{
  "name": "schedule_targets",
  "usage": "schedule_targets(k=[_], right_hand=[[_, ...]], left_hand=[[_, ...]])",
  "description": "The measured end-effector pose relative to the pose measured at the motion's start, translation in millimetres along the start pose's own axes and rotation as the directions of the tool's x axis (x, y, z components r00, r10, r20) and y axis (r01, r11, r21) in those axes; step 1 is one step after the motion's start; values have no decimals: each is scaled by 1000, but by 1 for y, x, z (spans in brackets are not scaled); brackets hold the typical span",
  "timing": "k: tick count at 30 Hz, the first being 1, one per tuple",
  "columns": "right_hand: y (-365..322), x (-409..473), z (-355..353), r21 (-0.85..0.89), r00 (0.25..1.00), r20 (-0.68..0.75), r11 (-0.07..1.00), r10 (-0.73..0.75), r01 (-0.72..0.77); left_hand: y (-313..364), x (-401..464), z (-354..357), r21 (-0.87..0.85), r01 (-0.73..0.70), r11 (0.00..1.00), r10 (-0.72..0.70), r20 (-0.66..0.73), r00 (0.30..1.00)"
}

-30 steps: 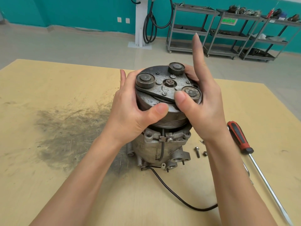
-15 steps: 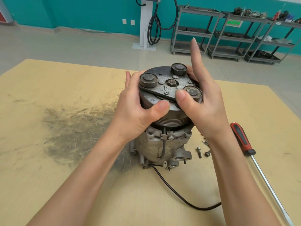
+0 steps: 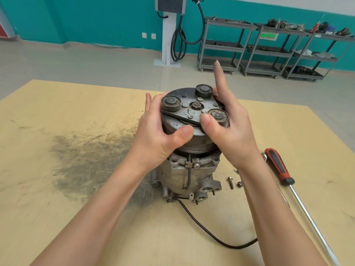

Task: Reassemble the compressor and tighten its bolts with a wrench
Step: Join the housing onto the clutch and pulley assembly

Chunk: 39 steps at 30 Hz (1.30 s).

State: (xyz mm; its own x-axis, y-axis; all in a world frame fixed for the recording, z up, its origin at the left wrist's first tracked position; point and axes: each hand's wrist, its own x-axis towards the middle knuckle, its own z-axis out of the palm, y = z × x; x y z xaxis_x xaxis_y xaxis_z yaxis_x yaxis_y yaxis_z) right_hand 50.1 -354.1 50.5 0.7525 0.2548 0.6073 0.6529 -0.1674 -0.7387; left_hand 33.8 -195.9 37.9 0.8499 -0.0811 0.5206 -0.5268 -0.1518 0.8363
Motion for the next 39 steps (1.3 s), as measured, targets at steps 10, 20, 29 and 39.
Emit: schedule_targets(k=[10,20,29,39], right_hand=[[1,2,-4,40,997,48,997,60,-62],[-4,4,-3,121,998,35,991,48,-52],[-4,13,-6,193,997,67,980,40,-52],[8,6,-4,195,997,69,980,37,-50]], left_hand=[[-2,-3,1,61,28,998,-25,-56,998],[-2,-2,-4,63,37,997,-32,-71,997],[-1,5,-7,25,38,999,-36,-67,997],[-10,2,-4,64,32,997,-27,-72,997]])
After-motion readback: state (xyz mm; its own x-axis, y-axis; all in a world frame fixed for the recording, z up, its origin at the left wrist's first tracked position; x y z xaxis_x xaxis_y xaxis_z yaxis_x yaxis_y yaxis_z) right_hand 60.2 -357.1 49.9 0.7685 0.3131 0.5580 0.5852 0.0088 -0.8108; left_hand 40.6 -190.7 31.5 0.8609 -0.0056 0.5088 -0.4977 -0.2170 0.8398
